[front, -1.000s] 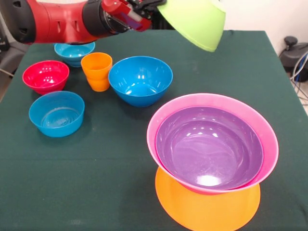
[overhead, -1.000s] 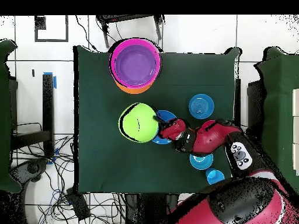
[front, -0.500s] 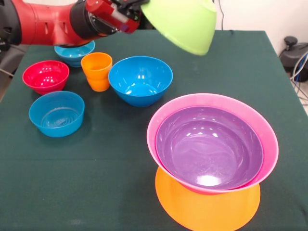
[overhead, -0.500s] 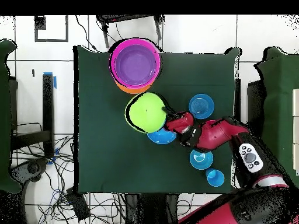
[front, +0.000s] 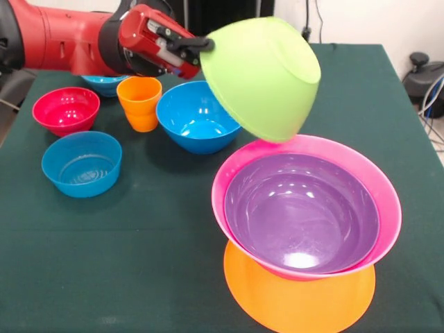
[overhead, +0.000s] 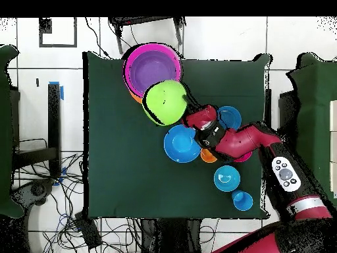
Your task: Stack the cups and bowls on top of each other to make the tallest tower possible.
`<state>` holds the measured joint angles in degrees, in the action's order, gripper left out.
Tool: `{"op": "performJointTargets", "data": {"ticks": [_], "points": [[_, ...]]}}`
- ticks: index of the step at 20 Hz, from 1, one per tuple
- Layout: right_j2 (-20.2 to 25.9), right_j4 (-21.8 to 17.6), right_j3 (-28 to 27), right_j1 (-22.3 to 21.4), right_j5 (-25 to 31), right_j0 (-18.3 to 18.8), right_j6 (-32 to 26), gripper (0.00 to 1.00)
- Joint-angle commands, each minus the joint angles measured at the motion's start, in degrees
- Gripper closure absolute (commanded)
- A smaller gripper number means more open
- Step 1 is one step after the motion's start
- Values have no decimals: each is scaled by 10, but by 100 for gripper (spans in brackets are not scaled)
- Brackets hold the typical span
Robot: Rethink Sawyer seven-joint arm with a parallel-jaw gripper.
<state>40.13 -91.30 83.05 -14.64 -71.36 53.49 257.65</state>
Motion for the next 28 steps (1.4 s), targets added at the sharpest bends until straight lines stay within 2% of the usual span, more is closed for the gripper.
{"op": "performJointTargets", "data": {"ticks": [1, 8, 12, 16, 22, 28], "points": [[74, -4, -1, 28, 94, -1, 163, 100], [115, 9, 44, -3, 144, 26, 165, 100], [119, 8, 52, -6, 148, 29, 169, 100], [107, 2, 35, 2, 141, 17, 168, 100], [79, -12, -29, 35, 107, -7, 162, 100], [62, -20, -87, 58, 101, -26, 150, 100]]}}
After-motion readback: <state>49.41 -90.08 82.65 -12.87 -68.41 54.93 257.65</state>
